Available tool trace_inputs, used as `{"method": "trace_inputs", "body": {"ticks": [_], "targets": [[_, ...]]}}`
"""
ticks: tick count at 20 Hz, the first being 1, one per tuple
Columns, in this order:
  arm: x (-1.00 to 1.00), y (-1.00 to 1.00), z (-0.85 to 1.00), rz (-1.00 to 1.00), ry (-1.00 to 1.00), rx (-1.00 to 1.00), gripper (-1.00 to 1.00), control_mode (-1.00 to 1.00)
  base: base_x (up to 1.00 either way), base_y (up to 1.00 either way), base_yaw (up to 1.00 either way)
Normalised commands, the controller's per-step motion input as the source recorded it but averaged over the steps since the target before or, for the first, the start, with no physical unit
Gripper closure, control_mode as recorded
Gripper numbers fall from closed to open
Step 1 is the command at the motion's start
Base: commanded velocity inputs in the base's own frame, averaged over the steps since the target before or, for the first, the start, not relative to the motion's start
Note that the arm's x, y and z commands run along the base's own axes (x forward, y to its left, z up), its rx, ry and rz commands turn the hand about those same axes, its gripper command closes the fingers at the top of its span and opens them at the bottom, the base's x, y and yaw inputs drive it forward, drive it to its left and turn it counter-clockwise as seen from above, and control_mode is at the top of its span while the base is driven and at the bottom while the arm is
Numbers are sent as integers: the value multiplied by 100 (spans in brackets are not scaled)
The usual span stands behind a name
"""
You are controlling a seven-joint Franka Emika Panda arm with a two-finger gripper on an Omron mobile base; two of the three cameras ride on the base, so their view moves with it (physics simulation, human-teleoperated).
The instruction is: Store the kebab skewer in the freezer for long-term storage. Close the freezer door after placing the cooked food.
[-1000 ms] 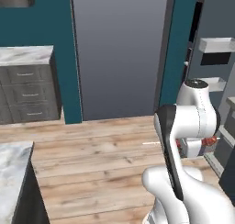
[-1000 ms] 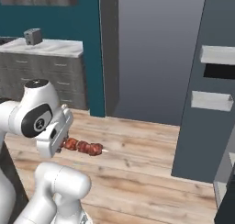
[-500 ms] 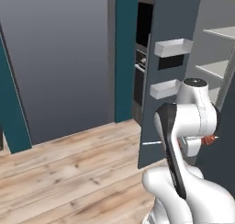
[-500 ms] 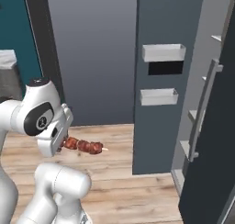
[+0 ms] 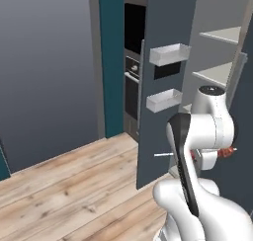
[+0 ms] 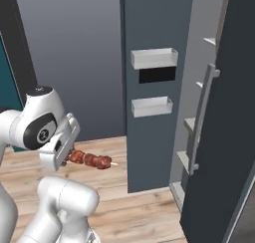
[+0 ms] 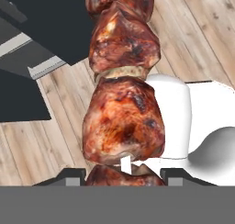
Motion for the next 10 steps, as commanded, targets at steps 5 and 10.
{"method": "trace_inputs", "body": {"ticks": [5,10], "targets": [[0,0,0,0,0,0,100,100,61,-20,-13],[0,0,0,0,0,0,100,100,38,-6,-40]]}}
